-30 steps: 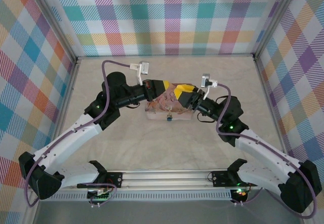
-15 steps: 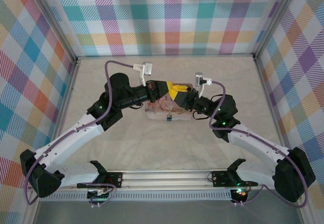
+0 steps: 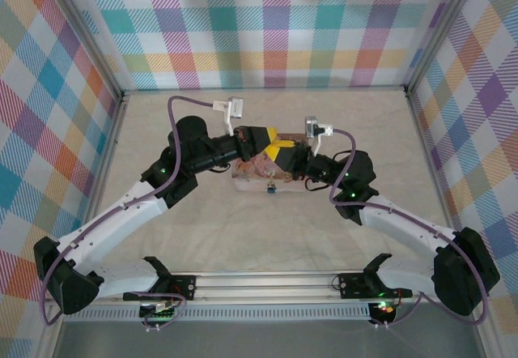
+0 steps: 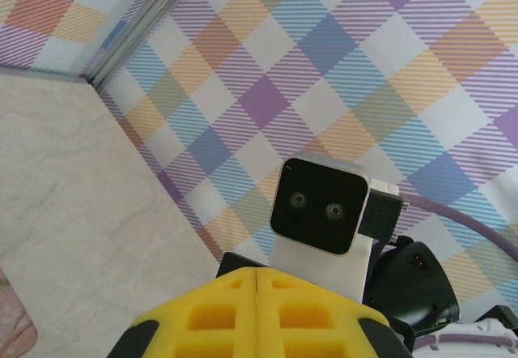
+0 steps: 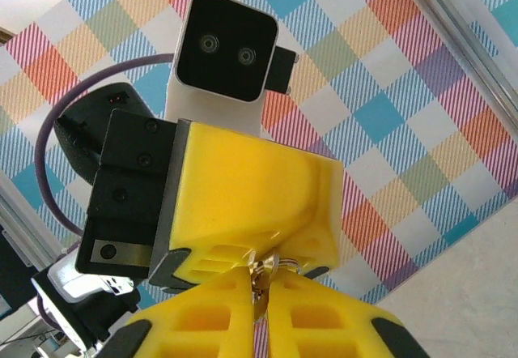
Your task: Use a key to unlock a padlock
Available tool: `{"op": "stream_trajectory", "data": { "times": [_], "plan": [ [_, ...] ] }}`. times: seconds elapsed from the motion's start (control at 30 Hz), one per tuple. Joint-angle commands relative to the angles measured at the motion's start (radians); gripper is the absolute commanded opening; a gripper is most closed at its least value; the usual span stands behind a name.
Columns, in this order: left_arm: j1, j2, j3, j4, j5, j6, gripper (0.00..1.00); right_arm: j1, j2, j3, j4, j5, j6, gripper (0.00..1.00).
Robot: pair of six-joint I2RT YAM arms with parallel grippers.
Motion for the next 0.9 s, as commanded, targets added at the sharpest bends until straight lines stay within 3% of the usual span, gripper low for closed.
{"op": "stream_trajectory", "data": {
  "times": [0.0,0.07,0.2,0.23,0.37,0.47,0.67,0.87],
  "plan": [
    [-0.015,0.003,0.009,0.057,0.030,-0.019,0.00,0.009,-0.002,0.033,0.051,0.018,-0.019,0.06],
    [-0.016,0.000,0.003,0.054,0.030,-0.020,0.00,0.009,-0.009,0.032,0.058,0.029,-0.028,0.00],
    [-0.015,-0.014,-0.004,0.042,0.021,-0.018,0.00,0.009,-0.026,0.026,0.008,0.042,-0.061,0.00],
    [-0.015,-0.016,-0.004,0.036,0.018,-0.018,0.03,0.008,-0.030,0.024,0.003,0.039,-0.065,0.00],
    [-0.009,-0.029,-0.008,0.021,0.012,-0.021,0.34,0.009,-0.047,0.020,-0.047,0.019,-0.084,0.00],
    [0.004,-0.041,-0.011,0.019,0.013,-0.029,0.41,0.008,-0.063,0.013,-0.074,0.009,-0.092,0.00],
    [0.020,-0.048,-0.010,-0.003,0.019,-0.023,0.41,0.007,-0.103,0.004,-0.137,-0.005,-0.115,0.00],
    [0.029,-0.049,-0.003,-0.022,0.034,-0.012,0.35,0.007,-0.140,0.009,-0.207,-0.024,-0.129,0.00]
  ]
}}
